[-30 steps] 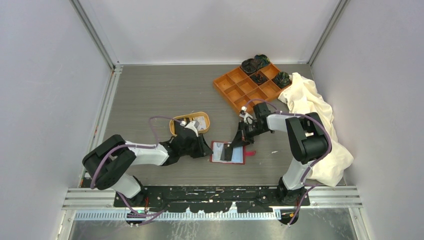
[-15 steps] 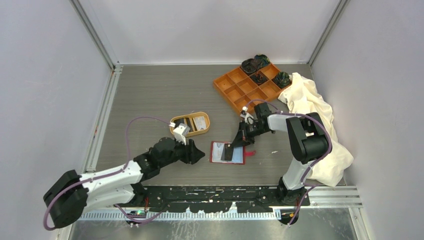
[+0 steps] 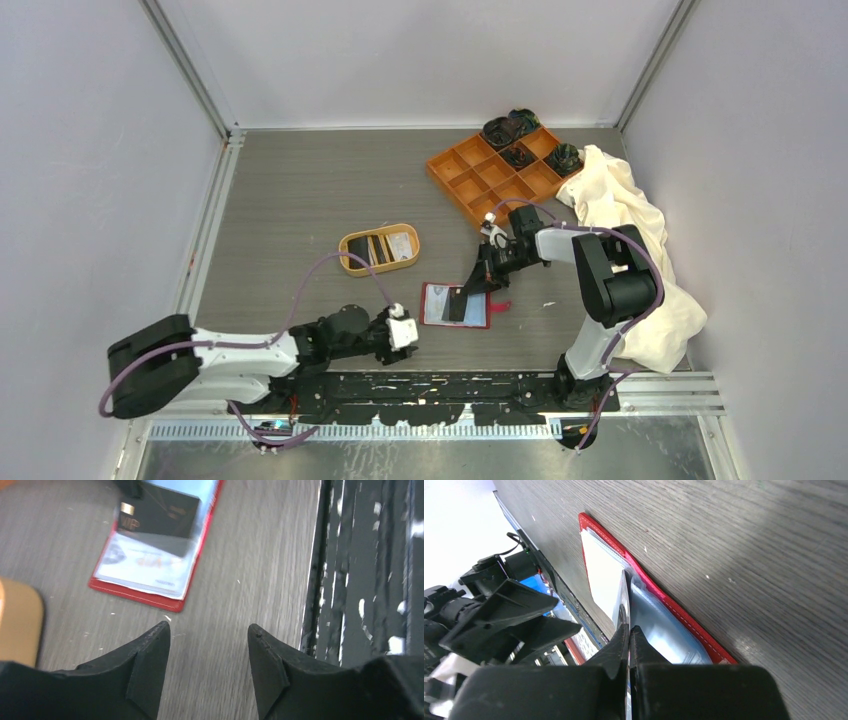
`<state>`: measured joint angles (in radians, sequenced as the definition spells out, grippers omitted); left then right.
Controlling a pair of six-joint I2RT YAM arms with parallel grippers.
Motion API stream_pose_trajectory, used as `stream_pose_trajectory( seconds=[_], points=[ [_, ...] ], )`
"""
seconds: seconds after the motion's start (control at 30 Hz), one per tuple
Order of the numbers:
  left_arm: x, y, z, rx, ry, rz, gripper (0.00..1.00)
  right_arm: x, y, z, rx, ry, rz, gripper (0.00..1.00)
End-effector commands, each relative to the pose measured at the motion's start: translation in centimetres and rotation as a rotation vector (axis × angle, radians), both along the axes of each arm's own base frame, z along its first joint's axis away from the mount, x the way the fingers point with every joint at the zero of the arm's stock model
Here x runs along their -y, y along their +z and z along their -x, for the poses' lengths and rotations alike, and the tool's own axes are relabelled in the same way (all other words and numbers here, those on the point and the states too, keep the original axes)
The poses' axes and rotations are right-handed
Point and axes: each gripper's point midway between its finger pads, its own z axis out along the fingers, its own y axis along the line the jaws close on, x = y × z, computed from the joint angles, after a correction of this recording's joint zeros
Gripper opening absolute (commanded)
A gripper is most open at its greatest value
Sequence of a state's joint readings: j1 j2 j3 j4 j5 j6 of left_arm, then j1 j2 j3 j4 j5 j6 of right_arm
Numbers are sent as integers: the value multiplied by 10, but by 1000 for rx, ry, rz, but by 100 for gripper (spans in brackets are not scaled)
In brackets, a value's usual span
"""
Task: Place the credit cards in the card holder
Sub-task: Insert the credit card into the card holder.
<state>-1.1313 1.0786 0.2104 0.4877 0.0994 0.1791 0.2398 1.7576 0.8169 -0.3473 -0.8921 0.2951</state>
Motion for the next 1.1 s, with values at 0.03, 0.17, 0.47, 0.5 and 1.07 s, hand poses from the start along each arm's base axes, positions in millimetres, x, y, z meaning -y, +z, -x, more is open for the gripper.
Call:
stream_pose_trajectory(
  seconds=[0.03, 0.17, 0.47, 0.5, 1.07],
  points=[
    [37, 15, -15, 279, -150, -30, 59, 2, -1, -1, 17, 12, 13, 1],
    [53, 1, -25, 299, -164, -73, 57, 2, -2, 0, 13, 16, 13, 1],
    [61, -20, -36, 279, -138, -133, 54, 3, -3, 3, 4, 30, 14, 1],
    [60, -23, -36, 273, -137, -143, 53, 3, -3, 3, 1, 31, 14, 1],
    [57, -46, -33, 150, -114, -164, 47, -14, -6, 2, -10, 68, -7, 1]
  ],
)
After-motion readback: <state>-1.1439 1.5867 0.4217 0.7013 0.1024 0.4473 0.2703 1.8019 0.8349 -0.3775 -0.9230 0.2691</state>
